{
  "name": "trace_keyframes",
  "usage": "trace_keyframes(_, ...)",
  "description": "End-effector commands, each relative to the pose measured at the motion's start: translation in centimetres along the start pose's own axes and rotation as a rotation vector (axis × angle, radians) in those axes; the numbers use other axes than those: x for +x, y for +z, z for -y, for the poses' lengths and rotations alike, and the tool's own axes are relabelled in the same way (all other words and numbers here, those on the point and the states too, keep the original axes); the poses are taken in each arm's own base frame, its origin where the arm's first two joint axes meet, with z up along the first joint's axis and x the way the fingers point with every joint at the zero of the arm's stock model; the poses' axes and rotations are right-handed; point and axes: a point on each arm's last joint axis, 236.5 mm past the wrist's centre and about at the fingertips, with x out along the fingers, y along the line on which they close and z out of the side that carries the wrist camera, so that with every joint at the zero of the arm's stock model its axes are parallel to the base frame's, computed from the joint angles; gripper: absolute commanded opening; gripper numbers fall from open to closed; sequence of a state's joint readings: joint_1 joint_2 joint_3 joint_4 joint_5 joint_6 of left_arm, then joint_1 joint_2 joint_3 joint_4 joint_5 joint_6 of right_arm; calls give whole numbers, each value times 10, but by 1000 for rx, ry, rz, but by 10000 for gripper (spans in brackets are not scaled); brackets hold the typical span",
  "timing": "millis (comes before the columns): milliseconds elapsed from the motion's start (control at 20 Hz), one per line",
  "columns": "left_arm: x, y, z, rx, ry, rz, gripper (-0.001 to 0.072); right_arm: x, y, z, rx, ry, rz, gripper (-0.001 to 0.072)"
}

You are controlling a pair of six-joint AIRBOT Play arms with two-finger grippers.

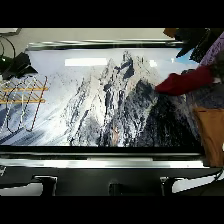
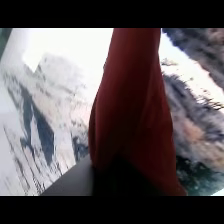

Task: Fold the clothes and pants, and hang the long-sleeved shirts on hangers.

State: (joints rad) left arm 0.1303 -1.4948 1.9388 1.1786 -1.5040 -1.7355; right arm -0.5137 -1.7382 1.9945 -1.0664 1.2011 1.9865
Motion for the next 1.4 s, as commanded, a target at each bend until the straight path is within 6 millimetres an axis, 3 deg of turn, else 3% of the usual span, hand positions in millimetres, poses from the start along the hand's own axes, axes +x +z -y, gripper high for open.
trace_keyframes(0, 0, 0, 0, -4, 0, 0, 16, -37, 40, 39, 183, -47, 94, 30)
trace_keyframes(150, 0, -3, -1, -4, 3, -14, 16, -68, 60, 67, 278, -116, 183, 30)
trace_keyframes(300, 0, -8, -2, -4, 6, -34, 16, -99, 73, 81, 370, -160, 273, 29)
trace_keyframes(550, 0, -10, -2, -2, 7, -40, 16, -138, 70, 103, 462, -293, 360, 30)
trace_keyframes(750, 0, -11, -2, -1, 8, -45, 16, -161, 56, 126, 483, -428, 371, 30)
trace_keyframes(1100, -1, -14, -3, 0, 11, -58, 16, -193, 2, 209, 326, -876, 158, 30)
trace_keyframes(1350, -1, -14, -3, 0, 11, -58, 16, -197, -29, 260, 221, -1092, -16, 30)
